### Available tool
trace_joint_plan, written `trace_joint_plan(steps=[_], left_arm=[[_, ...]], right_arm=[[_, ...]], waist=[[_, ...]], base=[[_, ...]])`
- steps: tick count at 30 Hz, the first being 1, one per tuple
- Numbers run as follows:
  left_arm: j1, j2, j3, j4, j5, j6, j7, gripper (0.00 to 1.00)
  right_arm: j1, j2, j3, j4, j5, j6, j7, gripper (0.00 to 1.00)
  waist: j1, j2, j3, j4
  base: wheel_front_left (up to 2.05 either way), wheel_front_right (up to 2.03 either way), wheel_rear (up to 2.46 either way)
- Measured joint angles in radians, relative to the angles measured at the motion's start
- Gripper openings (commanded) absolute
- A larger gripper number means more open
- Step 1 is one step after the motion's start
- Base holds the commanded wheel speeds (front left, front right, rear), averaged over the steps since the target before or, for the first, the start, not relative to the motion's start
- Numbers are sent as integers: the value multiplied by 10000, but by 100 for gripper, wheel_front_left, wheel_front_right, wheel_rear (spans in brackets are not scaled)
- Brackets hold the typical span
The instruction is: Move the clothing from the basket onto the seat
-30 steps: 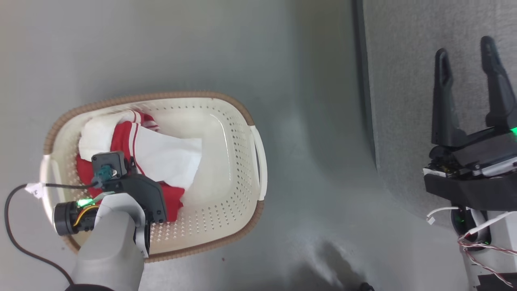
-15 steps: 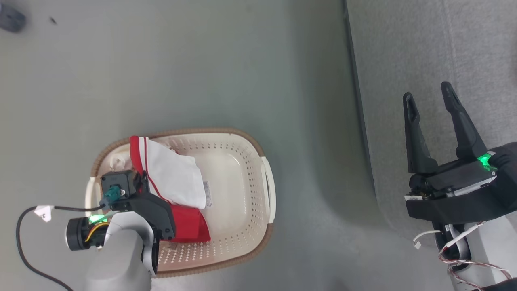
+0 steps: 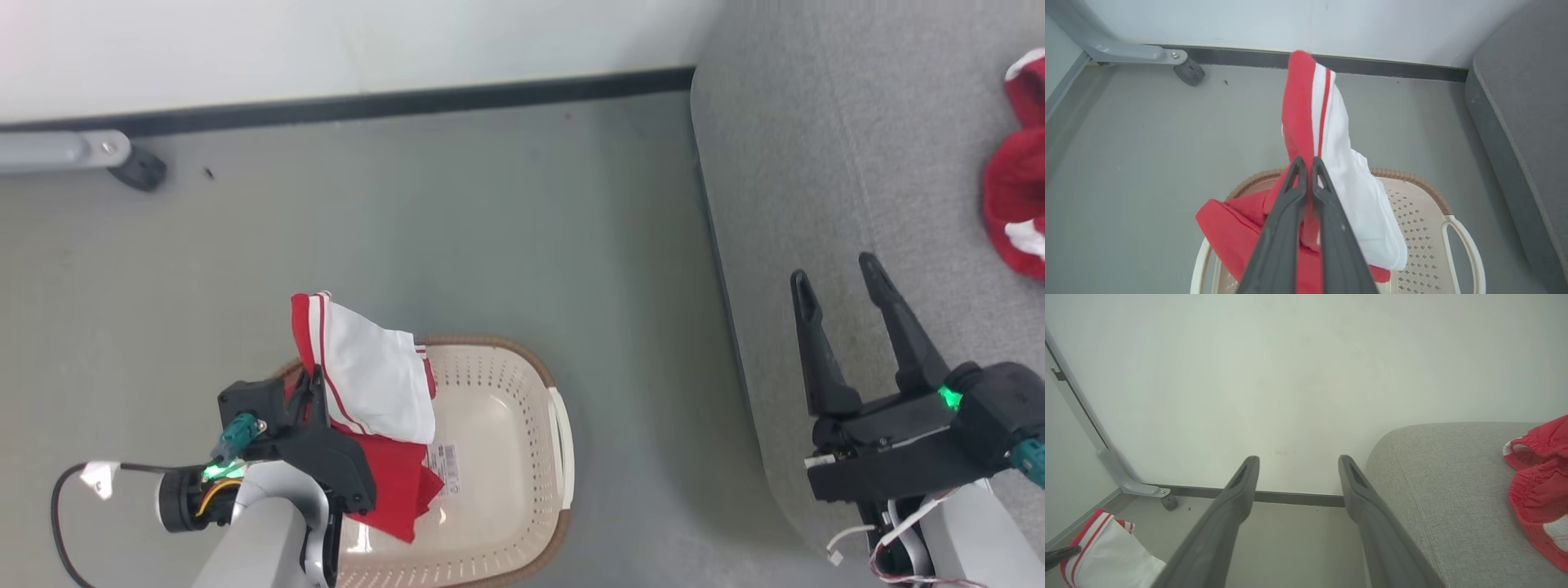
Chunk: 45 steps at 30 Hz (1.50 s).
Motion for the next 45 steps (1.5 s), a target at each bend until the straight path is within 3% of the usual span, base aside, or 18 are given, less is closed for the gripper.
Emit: trace_joint_plan(steps=[10,23,35,45], left_arm=[[1018,4,-31,-2146,138,-23,-4,0],[2211,35,-830,-5164,667,-648,-6,0],[2748,69,-1496,-6525,719,-1421,-6,0],[3362,111,-2449,-7302,619,-1687,247,0]], right_arm=[[706,23,75,230,25,0,0,100],[1697,186,430,347,25,0,0,100],[2375,261,702,334,25,0,25,100],[2885,451,1143,167,23,0,199,100]], waist=[[1,0,-1274,252],[1,-1,-2664,439],[1,0,-3611,387],[2,0,-4211,226]], base=[[0,0,0],[0,0,0],[0,0,0],[0,0,0]])
